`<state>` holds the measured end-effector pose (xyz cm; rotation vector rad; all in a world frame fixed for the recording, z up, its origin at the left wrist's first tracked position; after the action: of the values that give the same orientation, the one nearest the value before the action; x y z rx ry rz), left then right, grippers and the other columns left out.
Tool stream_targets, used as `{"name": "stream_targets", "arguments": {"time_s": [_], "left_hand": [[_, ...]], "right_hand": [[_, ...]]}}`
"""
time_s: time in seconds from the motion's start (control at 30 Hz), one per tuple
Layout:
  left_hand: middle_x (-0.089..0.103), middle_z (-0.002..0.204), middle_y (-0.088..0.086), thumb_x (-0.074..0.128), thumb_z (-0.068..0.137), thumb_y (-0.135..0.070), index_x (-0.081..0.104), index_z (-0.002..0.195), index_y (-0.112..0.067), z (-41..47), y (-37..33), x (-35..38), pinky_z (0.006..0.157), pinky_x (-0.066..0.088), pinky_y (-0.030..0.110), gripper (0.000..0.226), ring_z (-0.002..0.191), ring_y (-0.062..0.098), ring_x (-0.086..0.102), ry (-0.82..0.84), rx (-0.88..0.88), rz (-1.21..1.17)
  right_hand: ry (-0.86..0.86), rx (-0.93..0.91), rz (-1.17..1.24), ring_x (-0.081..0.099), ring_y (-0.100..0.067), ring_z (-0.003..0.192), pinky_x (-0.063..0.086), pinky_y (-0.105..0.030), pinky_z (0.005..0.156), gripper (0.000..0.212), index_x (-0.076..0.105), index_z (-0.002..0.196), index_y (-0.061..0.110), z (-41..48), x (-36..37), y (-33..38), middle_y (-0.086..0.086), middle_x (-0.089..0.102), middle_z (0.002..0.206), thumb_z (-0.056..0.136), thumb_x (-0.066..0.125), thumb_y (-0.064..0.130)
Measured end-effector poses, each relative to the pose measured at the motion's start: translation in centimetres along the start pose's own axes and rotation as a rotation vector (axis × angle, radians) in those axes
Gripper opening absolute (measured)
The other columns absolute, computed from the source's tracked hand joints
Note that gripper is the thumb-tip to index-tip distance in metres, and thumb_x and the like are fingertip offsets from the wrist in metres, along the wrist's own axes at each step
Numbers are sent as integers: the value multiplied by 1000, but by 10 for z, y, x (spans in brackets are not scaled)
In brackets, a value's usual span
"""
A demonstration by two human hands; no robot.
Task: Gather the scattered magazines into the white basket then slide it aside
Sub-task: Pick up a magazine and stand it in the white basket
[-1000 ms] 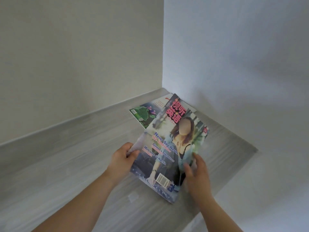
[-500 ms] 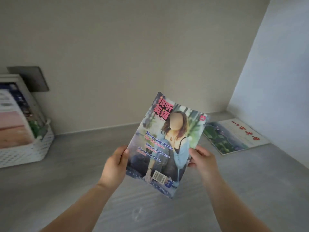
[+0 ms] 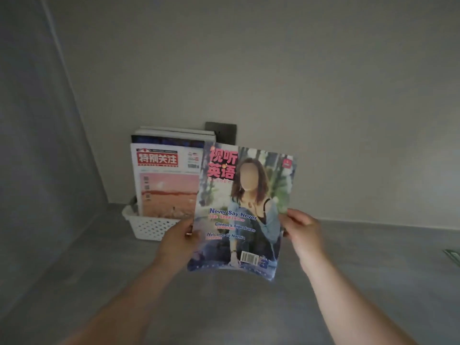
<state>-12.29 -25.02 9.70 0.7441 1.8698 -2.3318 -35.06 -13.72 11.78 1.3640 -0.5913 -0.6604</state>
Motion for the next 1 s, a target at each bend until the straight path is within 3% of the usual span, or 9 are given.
{"name": "stream_targets", "arguments": {"time_s": [0.13,0.17,0.27,0.33,0.43,0.53,0.77,0.9,1.0], "left_hand": [[61,69,3,51,77,11,66,74,-1,29,-14,-54,57,36,-2,20,58,-5,50,-158,140,102],[60,72,4,51,78,10,66,75,1,39,-12,-67,55,35,-1,17,58,-6,50,-195,142,109],[60,75,12,51,82,3,63,74,-4,71,4,-98,53,38,11,16,65,14,50,-258,76,49],[57,73,10,51,82,5,63,77,0,92,12,-115,46,33,3,14,67,14,46,-301,67,11],[57,72,12,53,82,3,64,83,7,117,24,-135,47,34,10,12,70,17,48,-373,48,52],[64,78,20,54,81,1,66,87,6,135,48,-143,55,35,23,14,74,20,52,-382,-17,134],[67,91,32,56,79,5,66,87,11,156,105,-133,69,36,27,15,89,39,63,-326,-189,191],[68,93,30,57,78,5,65,87,11,162,113,-125,73,43,32,14,89,38,62,-274,-212,234],[63,91,27,60,75,3,61,85,1,162,110,-127,64,40,31,11,84,36,59,-343,-161,322]], "right_hand": [[46,-70,-31,42,2,41,37,-12,47,8,67,69,-5,18,55,27,-1,57,38,76,62,-2],[87,-96,-56,42,4,39,36,-9,46,11,68,67,-1,23,69,35,5,57,36,76,62,-1],[190,-142,-85,43,6,36,34,-5,41,19,66,58,3,38,110,52,16,52,33,77,62,0],[218,-147,-89,47,7,37,38,-6,41,28,63,52,11,51,134,57,18,53,34,77,62,0],[243,-139,-97,49,9,37,40,-5,40,40,59,48,27,66,166,50,21,55,34,78,62,0],[249,-106,-103,47,8,34,37,-4,38,41,58,47,27,75,189,31,21,54,33,78,62,1],[262,26,-167,50,6,38,39,-4,40,41,60,47,30,88,213,-28,21,56,36,78,61,2],[257,73,-264,47,8,34,32,-3,35,38,58,48,26,93,217,-48,21,53,33,79,59,3],[213,59,-298,52,-1,51,37,-7,44,29,60,57,20,95,215,-54,13,60,51,80,58,3]]}}
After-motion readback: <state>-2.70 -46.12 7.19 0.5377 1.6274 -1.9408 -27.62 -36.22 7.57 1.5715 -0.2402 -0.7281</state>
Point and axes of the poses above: each hand's wrist, its own z-axis towards the middle knuckle, its own x-axis out of the palm, y = z × x, the point moved 8 cm from there along z, towards the middle knuckle
